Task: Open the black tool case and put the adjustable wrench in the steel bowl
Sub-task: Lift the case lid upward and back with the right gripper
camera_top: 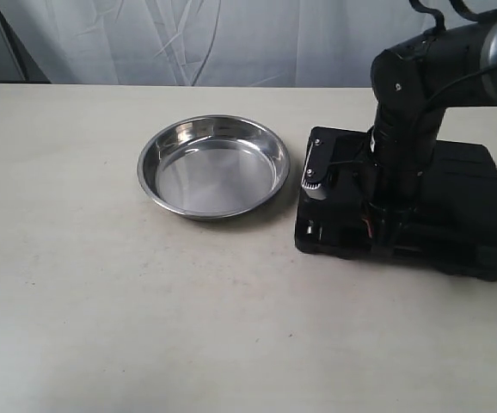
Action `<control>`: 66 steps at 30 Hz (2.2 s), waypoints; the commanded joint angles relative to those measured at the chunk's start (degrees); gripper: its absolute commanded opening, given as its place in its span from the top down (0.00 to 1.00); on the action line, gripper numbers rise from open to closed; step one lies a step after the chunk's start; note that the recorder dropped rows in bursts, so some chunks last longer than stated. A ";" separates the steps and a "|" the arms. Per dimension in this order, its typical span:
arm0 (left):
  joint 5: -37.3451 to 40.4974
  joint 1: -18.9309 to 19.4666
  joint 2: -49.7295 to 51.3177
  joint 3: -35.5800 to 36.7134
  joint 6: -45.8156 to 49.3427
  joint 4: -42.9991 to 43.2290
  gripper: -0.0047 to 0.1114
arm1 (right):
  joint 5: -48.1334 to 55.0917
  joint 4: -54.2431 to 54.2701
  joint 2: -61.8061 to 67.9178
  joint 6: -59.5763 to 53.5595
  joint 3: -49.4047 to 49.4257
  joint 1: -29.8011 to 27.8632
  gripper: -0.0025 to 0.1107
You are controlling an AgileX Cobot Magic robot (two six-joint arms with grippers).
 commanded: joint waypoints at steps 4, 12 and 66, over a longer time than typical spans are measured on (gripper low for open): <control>0.06 -0.34 -0.29 0.28 0.08 0.02 0.96 | -1.75 -6.07 -2.94 4.17 -0.15 -0.07 0.98; 0.06 -0.34 -0.29 0.28 0.08 0.02 0.96 | -4.83 -12.02 -4.50 8.22 -0.15 -0.07 0.98; 0.06 -0.34 -0.29 0.28 0.08 0.24 0.96 | -51.73 -80.98 -0.13 68.17 -8.79 -24.38 0.98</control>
